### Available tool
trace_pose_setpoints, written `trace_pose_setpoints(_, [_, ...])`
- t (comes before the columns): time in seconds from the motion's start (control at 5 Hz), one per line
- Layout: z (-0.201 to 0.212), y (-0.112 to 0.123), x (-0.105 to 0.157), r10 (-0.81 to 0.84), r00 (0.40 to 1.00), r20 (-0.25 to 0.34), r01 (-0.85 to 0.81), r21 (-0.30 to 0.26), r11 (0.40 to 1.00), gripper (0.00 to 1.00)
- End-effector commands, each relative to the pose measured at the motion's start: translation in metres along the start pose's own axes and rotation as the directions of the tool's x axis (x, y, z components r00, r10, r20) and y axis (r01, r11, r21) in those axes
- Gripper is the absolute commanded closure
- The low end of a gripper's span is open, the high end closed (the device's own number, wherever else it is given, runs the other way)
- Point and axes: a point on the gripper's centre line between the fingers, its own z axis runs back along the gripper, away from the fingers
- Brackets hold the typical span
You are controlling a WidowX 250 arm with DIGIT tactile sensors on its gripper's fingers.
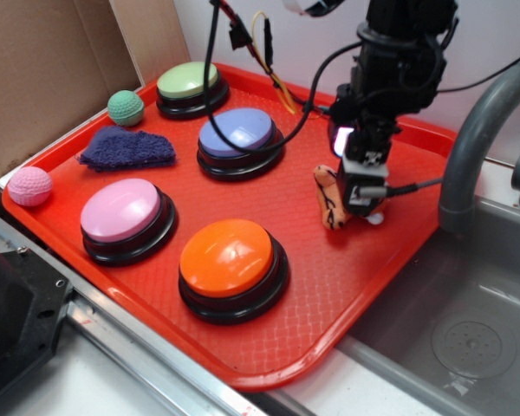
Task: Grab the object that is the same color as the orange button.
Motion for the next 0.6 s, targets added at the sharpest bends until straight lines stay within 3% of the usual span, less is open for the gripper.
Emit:
trace_pose_setpoints(0.0, [-0.016, -0.014, 0.002, -0.028, 1.000, -0.014, 0.028, 0.016, 0.999, 0.00])
trace_pose_setpoints(0.2, [-0.034, -0.014, 0.003, -0.029, 0.997, -0.074, 0.029, -0.008, 1.000, 0.84])
trace_pose_setpoints(0.4, [-0.029, -0.015, -0.002, -0.017, 0.998, -0.062, 0.016, -0.016, 1.000, 1.00])
